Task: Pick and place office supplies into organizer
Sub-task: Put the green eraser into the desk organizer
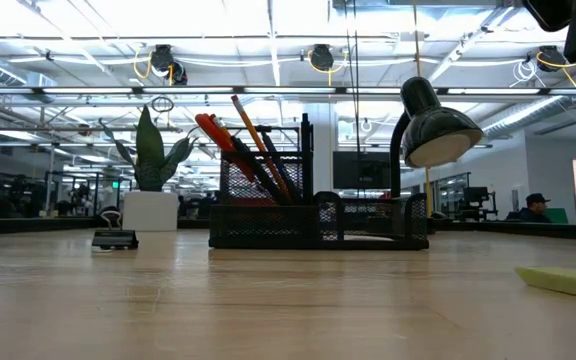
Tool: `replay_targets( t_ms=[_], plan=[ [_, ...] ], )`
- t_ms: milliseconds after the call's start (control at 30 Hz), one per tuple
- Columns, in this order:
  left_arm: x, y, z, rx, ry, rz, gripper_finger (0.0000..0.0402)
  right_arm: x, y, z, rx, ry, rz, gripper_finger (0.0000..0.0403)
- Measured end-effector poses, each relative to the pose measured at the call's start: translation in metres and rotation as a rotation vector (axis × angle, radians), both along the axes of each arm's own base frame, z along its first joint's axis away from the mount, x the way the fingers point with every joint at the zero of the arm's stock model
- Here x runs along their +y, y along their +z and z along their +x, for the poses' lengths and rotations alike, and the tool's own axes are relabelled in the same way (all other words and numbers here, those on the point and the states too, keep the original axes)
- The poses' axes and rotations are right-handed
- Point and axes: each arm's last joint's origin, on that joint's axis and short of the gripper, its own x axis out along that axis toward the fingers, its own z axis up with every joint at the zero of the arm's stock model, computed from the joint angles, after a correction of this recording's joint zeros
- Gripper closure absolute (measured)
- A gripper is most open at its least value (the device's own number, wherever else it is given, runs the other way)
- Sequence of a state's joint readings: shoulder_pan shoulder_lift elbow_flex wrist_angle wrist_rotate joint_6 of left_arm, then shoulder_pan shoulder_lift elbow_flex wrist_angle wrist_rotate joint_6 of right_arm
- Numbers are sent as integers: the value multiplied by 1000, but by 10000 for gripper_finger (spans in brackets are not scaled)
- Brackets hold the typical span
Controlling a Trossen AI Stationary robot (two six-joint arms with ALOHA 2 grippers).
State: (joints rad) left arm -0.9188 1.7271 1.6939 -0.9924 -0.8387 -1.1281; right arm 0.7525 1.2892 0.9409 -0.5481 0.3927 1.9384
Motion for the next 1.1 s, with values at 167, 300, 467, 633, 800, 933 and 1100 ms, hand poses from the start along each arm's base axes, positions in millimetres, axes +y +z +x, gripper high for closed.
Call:
replay_targets(
  t_ms=[167,300,467,633,800,933,1100],
  plan=[
    [1,0,1,0,4,-1,277,0,0,0,-3,13,-9,402],
    [1,0,1,-1,5,-3,277,0,0,0,-3,16,-12,402],
    [1,0,1,-2,7,-7,277,0,0,0,-4,22,-16,402],
    [1,0,1,-2,7,-7,277,1,1,1,-10,30,-18,402],
    [1,0,1,-1,6,-6,277,4,5,5,-80,77,-28,402],
    [1,0,1,-1,5,-4,277,5,13,15,-201,142,-57,402],
    [1,0,1,-1,6,-5,277,5,26,29,-361,234,-121,402]
  ],
)
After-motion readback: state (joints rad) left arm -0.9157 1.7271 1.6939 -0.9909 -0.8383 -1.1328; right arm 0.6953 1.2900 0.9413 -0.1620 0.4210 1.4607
